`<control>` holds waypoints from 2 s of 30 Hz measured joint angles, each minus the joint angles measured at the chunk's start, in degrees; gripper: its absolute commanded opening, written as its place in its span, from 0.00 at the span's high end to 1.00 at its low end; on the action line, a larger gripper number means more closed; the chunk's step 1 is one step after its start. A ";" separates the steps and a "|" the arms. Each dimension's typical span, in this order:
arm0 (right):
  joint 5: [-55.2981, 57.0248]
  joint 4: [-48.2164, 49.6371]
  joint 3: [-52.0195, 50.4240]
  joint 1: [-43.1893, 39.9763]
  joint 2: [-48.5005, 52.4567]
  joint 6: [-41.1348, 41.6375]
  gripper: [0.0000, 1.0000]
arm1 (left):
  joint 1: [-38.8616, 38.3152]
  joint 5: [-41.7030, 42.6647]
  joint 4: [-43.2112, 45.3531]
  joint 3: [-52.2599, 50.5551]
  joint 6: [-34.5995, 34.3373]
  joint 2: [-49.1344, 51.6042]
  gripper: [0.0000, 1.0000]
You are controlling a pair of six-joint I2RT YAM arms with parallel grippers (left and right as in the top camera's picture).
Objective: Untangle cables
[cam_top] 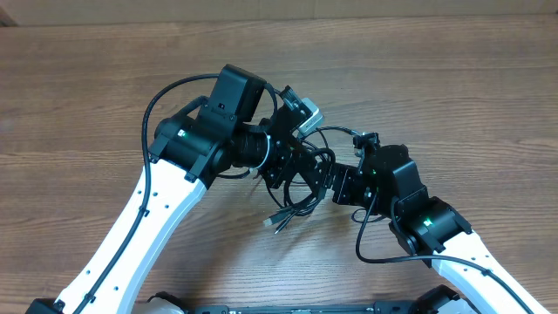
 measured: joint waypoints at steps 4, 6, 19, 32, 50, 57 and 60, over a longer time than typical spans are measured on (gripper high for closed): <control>4.37 -4.15 0.11 0.09 -0.13 0.26 0.00 | -0.02 0.74 0.28 -0.22 0.02 -1.77 0.96; 6.08 -6.12 0.24 0.24 -0.35 0.31 0.00 | 0.33 1.01 0.90 -0.33 0.00 -3.13 0.96; 10.64 -9.01 0.22 0.22 -0.33 0.26 0.00 | 6.78 2.56 1.31 -0.20 0.00 -14.95 0.95; 17.42 -21.77 0.22 -4.61 -0.33 8.33 0.00 | 6.75 -2.91 -3.56 -0.15 0.90 -2.62 0.62; 18.27 -22.47 0.22 -7.23 -0.33 7.56 0.00 | -1.53 -19.06 4.90 -0.15 19.02 23.12 0.35; 18.29 -22.47 0.22 -7.23 -0.33 7.56 0.00 | -1.66 -24.11 8.87 -0.15 21.00 26.56 0.32; 18.27 -22.36 0.22 -7.23 -0.33 7.54 0.00 | -1.88 -24.68 10.34 -0.15 21.20 27.17 0.33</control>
